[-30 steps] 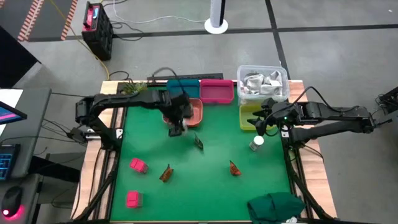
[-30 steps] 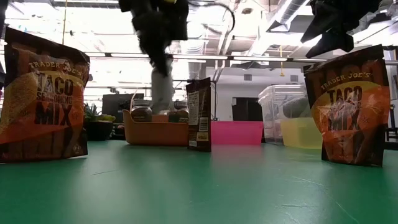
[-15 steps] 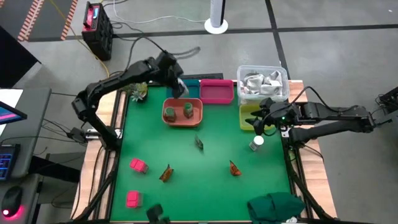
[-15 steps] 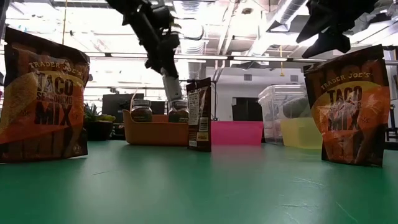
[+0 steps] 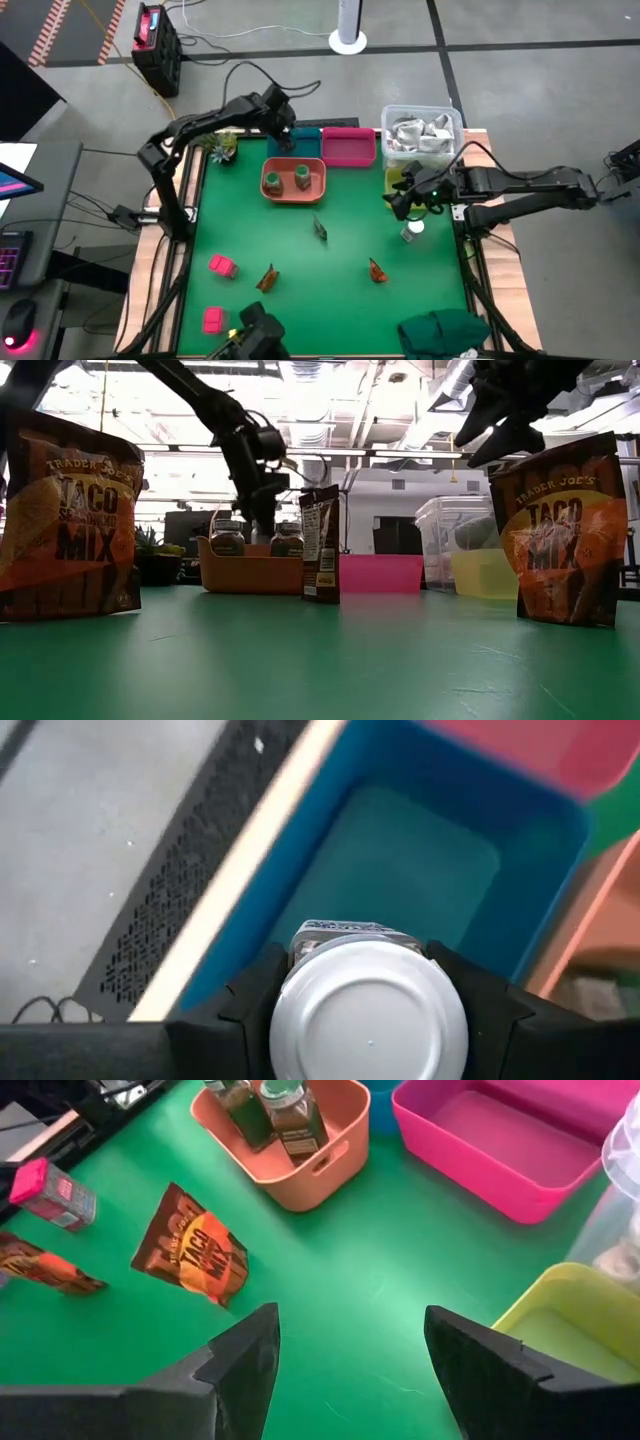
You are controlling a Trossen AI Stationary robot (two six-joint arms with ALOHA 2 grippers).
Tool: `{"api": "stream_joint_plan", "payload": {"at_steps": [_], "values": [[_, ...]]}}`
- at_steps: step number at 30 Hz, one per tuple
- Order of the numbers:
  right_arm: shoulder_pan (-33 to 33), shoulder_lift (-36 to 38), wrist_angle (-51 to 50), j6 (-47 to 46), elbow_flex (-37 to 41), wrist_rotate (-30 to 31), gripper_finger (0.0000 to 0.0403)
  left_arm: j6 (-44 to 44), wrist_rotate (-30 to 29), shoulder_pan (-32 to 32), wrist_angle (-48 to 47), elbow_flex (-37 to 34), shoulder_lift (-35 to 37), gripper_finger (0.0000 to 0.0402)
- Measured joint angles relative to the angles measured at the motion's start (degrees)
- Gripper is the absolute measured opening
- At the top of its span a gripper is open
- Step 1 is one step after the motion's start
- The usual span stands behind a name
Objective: Sort spices by type
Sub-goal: Put the left white seasoning bottle into the blue bin, then put the white seasoning bottle into the blue bin
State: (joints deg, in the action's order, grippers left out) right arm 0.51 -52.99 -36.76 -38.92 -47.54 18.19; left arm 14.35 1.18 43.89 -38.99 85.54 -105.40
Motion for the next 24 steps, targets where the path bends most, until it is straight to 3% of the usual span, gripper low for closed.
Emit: {"api": "stream_joint_plan", "payload": {"at_steps": [3, 8, 12, 16, 24], "values": [[0.0, 0.4, 0.0, -0.6, 0.0, 0.0, 0.0275, 2.1, 0.0, 0.0, -1.5, 0.0, -1.8, 0.0197], [0.0, 0.9, -0.3, -0.7, 0.0, 0.0, 0.0275, 2.1, -0.8, 0.1, -3.7, 0.0, -3.6, 0.0267], [0.0, 1.0, -0.4, -0.7, 0.0, 0.0, 0.0275, 1.6, -1.0, 0.0, -3.7, 0.4, -3.2, 0.0301], [0.1, 1.0, -2.6, -1.7, -0.1, -0.9, 0.0275, 1.6, -1.0, 0.0, -7.4, 4.2, -3.1, 0.031], [2.7, 0.7, -15.2, -4.9, -0.1, -9.9, 0.0276, 3.6, -1.0, -1.4, -13.7, 17.0, -3.0, 0.0313]]}}
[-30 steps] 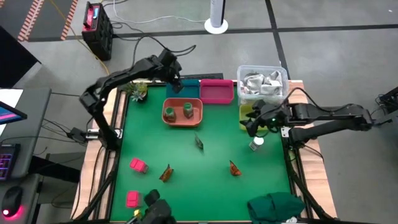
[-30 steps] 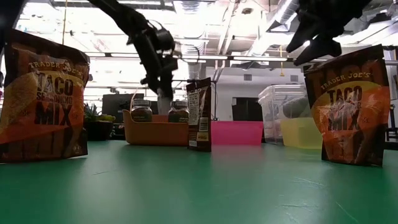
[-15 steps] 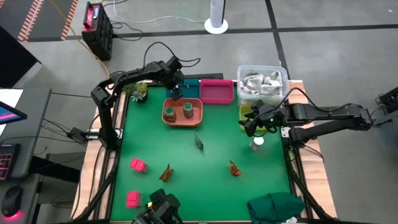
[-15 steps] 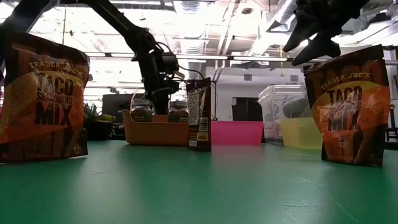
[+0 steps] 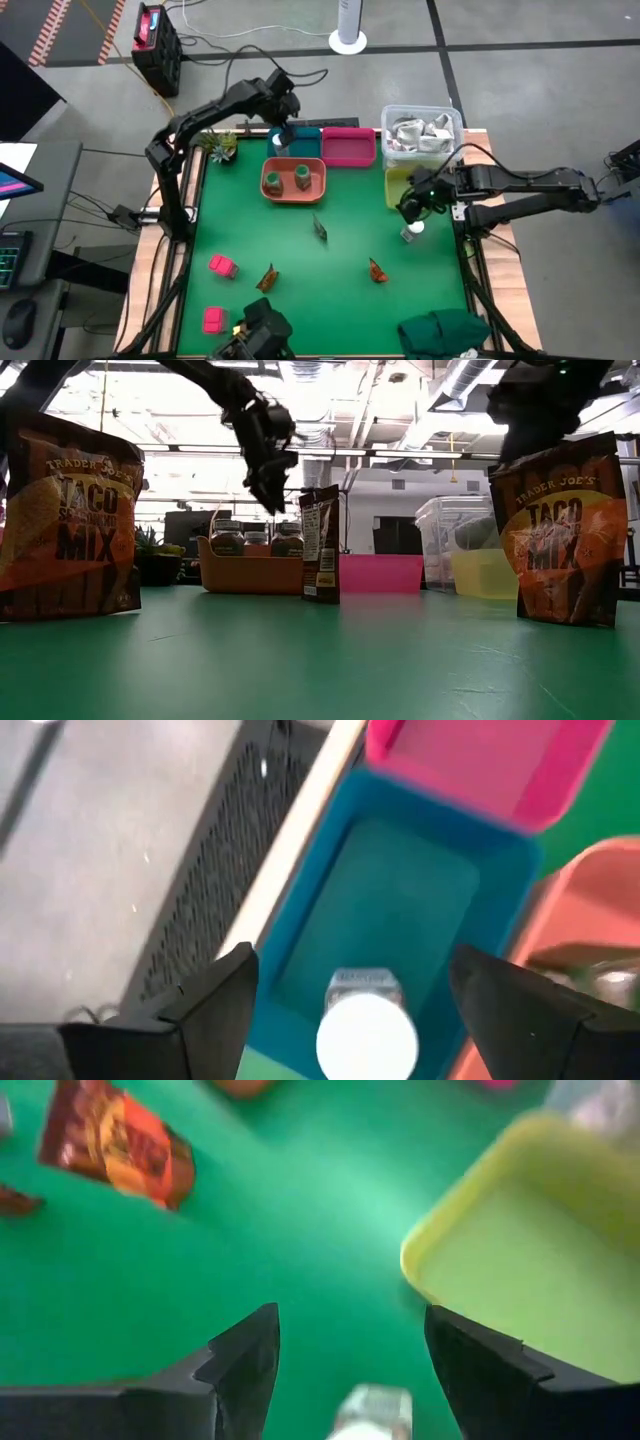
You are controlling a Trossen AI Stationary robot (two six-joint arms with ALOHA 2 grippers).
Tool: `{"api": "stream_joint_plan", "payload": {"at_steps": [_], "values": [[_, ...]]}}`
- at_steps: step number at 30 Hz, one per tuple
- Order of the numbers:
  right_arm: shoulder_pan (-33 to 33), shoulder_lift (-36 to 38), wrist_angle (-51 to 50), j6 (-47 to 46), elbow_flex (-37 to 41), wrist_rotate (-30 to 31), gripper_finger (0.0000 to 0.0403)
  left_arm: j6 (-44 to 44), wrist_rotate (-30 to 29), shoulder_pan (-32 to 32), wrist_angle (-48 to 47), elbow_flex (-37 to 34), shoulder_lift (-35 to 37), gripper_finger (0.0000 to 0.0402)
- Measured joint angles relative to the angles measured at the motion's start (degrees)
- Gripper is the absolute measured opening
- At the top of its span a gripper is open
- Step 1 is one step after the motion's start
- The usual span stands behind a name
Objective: Sort spices by type
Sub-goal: Put the white seasoning bottle into the blue bin
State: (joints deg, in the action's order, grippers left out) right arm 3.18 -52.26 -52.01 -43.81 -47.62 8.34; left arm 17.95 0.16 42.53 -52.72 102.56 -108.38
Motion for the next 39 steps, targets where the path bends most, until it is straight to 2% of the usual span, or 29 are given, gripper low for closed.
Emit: {"api": "stream_joint_plan", "payload": {"at_steps": [5, 12, 23, 39], "values": [[-1.1, 0.1, -6.7, -1.5, 0.0, -4.4, 0.0276, -0.6, 0.0, -2.9, -1.6, 4.8, 0.0, 0.0313], [-6.0, -2.0, -11.6, -1.7, 0.0, -4.5, 0.0276, -2.3, 0.2, -5.8, -3.8, 5.8, 0.0, 0.0314], [-13.4, -6.8, -16.6, -3.0, -0.1, -2.0, 0.0276, -2.6, 0.1, -6.2, -8.4, 5.8, 0.0, 0.0314], [-13.9, -5.6, -15.4, -4.2, -1.4, -0.2, 0.0276, -2.2, 1.1, -6.2, -12.5, 7.4, 0.1, 0.0314]]}}
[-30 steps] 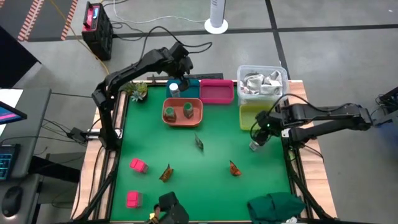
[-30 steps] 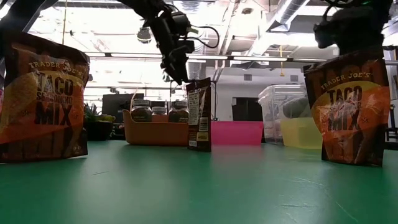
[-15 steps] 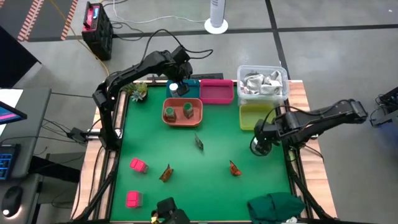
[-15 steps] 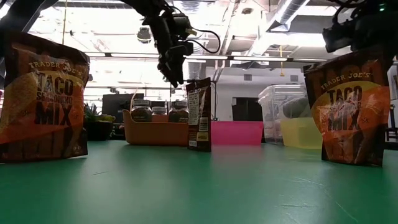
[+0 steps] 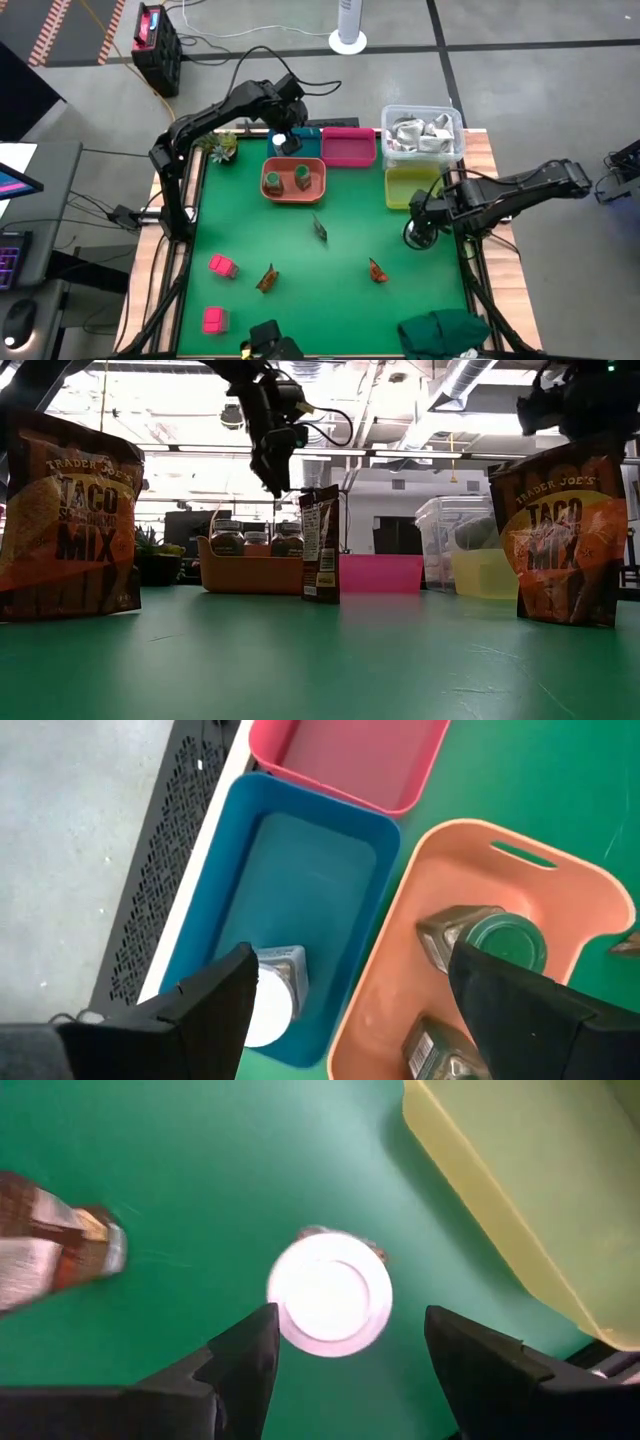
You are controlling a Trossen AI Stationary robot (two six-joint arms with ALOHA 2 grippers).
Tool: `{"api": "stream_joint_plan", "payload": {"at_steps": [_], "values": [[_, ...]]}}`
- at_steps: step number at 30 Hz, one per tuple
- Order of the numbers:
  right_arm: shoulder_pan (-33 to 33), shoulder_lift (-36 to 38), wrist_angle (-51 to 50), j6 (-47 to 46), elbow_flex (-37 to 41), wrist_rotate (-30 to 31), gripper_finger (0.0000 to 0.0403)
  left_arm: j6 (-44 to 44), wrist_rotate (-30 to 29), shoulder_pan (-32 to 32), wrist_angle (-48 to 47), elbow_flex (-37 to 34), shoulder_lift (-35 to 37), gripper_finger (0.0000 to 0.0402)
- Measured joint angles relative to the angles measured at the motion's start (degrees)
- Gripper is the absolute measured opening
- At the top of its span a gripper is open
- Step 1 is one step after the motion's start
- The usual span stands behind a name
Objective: Sort spices by type
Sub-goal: Put the white seasoning bottle into the blue bin
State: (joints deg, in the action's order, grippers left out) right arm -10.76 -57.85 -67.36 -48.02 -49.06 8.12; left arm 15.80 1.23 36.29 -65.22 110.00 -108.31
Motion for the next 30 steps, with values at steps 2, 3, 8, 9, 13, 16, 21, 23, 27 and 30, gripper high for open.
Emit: {"api": "stream_joint_plan", "payload": {"at_steps": [2, 3, 8, 9, 13, 16, 21, 23, 27, 30], "values": [[0.0, 0.5, 0.2, 0.0, -0.7, 0.1, 0.0276, 0.0, 0.0, 0.0, -0.1, 0.8, 0.0, 0.0314], [0.0, 0.5, 0.3, 0.0, -0.7, 0.1, 0.0276, 0.0, 0.0, 0.0, -0.1, 1.3, 0.0, 0.0314], [-0.4, -0.7, 1.5, 0.3, -0.4, 0.0, 0.0276, 0.0, 0.0, 0.0, 0.0, 3.3, 0.0, 0.0314], [-0.6, -1.1, 2.0, 0.3, -0.1, 0.0, 0.0276, 0.0, 0.0, 0.0, 0.0, 3.5, 0.0, 0.0314], [-1.5, -3.4, 3.7, 0.5, 0.6, 0.4, 0.0276, -0.4, 0.0, 0.0, -0.6, 3.6, 0.0, 0.0314], [-1.7, -5.3, 3.6, 0.5, 0.6, 1.5, 0.0276, -0.2, 0.0, 0.0, -1.9, 3.6, 0.0, 0.0314], [-2.0, -6.9, 3.3, 0.7, 0.6, 3.2, 0.0276, -0.2, -0.1, 0.0, -2.4, 3.6, 0.0, 0.0314], [-2.0, -6.8, 3.3, 0.6, 0.4, 3.2, 0.0276, -0.2, -0.1, 0.0, -3.1, 3.6, 0.0, 0.0314], [-2.5, -6.1, 2.9, 0.4, -1.5, 2.3, 0.0276, 0.0, -0.1, 0.0, -4.3, 3.6, 0.0, 0.0314], [-2.9, -5.8, 1.3, 0.4, -2.8, 2.5, 0.0276, 0.3, -0.1, 0.0, -4.5, 3.6, 0.0, 0.0314]]}}
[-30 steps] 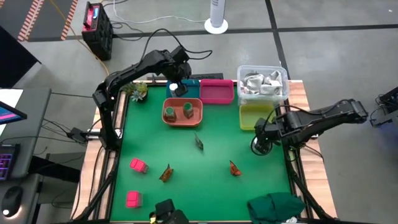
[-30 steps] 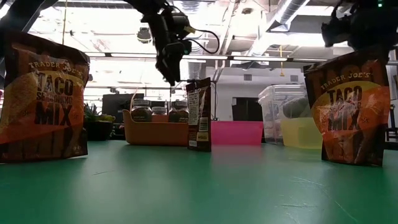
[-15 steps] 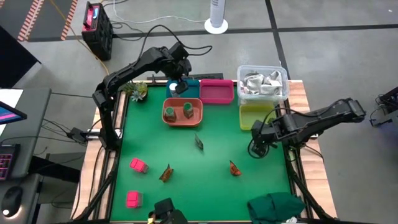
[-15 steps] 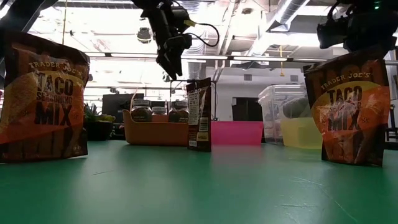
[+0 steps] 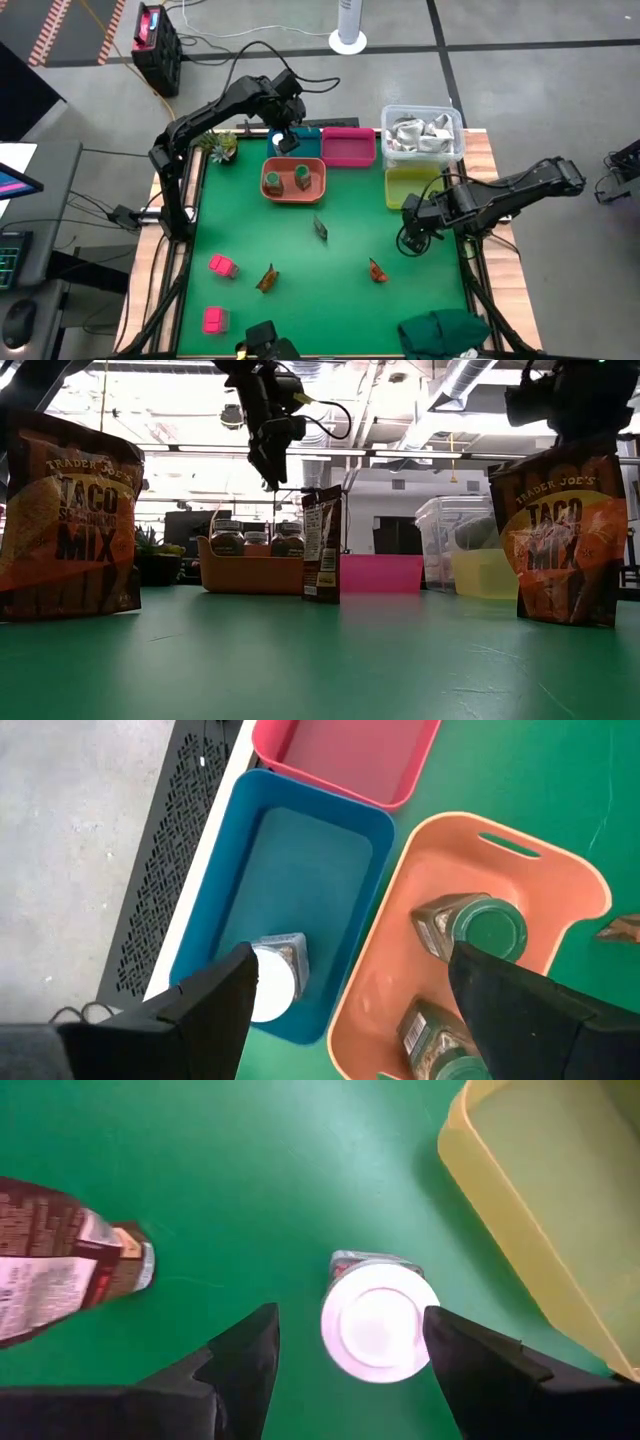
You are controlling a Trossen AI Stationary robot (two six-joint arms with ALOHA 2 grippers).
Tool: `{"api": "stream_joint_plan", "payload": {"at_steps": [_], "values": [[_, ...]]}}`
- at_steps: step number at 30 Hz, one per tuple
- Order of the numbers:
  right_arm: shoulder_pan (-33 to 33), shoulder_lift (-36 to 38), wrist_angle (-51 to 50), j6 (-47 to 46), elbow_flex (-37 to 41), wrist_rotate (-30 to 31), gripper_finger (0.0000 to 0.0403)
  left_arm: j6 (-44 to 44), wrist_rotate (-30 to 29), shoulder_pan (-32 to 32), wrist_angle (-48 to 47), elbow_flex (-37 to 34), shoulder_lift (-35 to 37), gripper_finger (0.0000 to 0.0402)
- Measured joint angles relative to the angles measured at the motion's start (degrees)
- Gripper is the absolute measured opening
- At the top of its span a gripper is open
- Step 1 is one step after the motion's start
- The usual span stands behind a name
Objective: Sort spices by type
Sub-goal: Put the white seasoning bottle into the blue bin
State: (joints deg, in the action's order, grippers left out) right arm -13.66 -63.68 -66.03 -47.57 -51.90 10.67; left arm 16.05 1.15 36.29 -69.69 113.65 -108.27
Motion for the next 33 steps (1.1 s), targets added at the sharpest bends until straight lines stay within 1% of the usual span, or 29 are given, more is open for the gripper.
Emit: {"api": "stream_joint_plan", "payload": {"at_steps": [6, 9, 12, 18, 20, 23, 25, 29, 33], "values": [[-1.4, -0.4, -2.3, 0.9, -0.1, 0.4, 0.0279, 0.0, 0.0, 0.0, 0.0, 0.0, 0.0, 0.0314], [-1.1, -0.4, -2.7, 1.5, -0.1, 0.4, 0.0292, 0.0, 0.0, 0.0, 0.0, 0.0, 0.0, 0.0314], [-0.4, -0.4, -2.6, 1.6, -0.1, 0.6, 0.0317, 0.5, 0.0, 0.0, 0.0, 0.0, 0.0, 0.0314], [0.8, -0.4, -2.6, 1.7, -0.1, 0.6, 0.0387, 0.6, 0.0, 0.0, -0.1, 0.0, 0.0, 0.0314], [1.2, -0.4, -2.6, 1.7, -0.1, 0.6, 0.0396, 0.6, 0.0, 0.0, -0.2, 0.0, 0.0, 0.0314], [1.8, -0.4, -2.4, 2.5, -0.1, 0.4, 0.0387, 0.4, 0.0, 0.0, -0.3, 0.0, 0.0, 0.0314], [1.9, -0.3, -0.6, 3.6, 0.7, 0.3, 0.038, 0.4, 0.0, 0.0, -0.3, 0.0, 0.0, 0.0314], [2.2, -0.4, 6.0, 4.1, 5.9, -3.0, 0.0373, -0.3, 0.0, 0.0, -0.3, 0.0, 0.0, 0.0314], [2.1, -0.5, 8.4, 1.7, 10.5, -3.2, 0.0367, -0.6, 0.0, 0.0, -0.3, 0.0, 0.0, 0.0314]]}}
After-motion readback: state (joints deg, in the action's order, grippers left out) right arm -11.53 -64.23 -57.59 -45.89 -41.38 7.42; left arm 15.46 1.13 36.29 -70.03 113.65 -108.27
